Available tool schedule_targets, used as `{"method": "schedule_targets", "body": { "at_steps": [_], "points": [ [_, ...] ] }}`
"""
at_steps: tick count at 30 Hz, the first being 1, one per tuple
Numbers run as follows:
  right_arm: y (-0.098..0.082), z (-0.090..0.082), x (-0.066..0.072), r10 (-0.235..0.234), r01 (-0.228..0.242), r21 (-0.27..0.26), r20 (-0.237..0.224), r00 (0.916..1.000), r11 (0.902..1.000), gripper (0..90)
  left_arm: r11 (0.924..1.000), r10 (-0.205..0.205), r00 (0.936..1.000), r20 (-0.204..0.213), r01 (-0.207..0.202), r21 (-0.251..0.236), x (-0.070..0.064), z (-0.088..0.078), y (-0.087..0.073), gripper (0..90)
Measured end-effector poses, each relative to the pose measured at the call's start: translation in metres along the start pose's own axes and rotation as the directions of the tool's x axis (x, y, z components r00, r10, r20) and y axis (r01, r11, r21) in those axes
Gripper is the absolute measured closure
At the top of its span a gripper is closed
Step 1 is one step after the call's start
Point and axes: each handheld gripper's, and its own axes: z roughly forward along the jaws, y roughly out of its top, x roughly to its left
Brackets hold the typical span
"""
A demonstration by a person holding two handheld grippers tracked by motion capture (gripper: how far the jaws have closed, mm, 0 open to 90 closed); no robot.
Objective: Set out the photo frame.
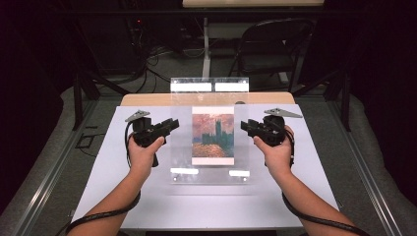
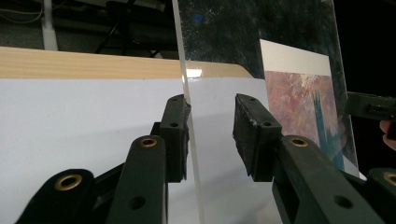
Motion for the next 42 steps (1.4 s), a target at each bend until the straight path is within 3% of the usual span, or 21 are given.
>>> {"method": "schedule_targets", "body": {
  "at_steps": [27, 33, 42],
  "points": [
    [-0.008, -0.032, 0.013, -0.046, 0.045, -0.034, -0.044, 0.9980, 0.9984, 69.2, 0.9960, 0.084, 0.9957, 0.040, -0.082, -0.033, -0.017, -0.033, -0.010, 70.0],
    [-0.013, -0.045, 0.018, -0.092, 0.090, -0.046, -0.054, 0.9943, 0.9949, 70.5, 0.9940, 0.099, 0.9933, 0.059, -0.096, -0.053, -0.022, -0.043, -0.017, 71.8],
    [-0.023, -0.058, 0.022, -0.082, 0.076, -0.071, -0.090, 0.9925, 0.9946, 71.7, 0.9891, 0.139, 0.9875, 0.074, -0.135, -0.058, -0.029, -0.057, -0.024, 73.2]
  ]
}}
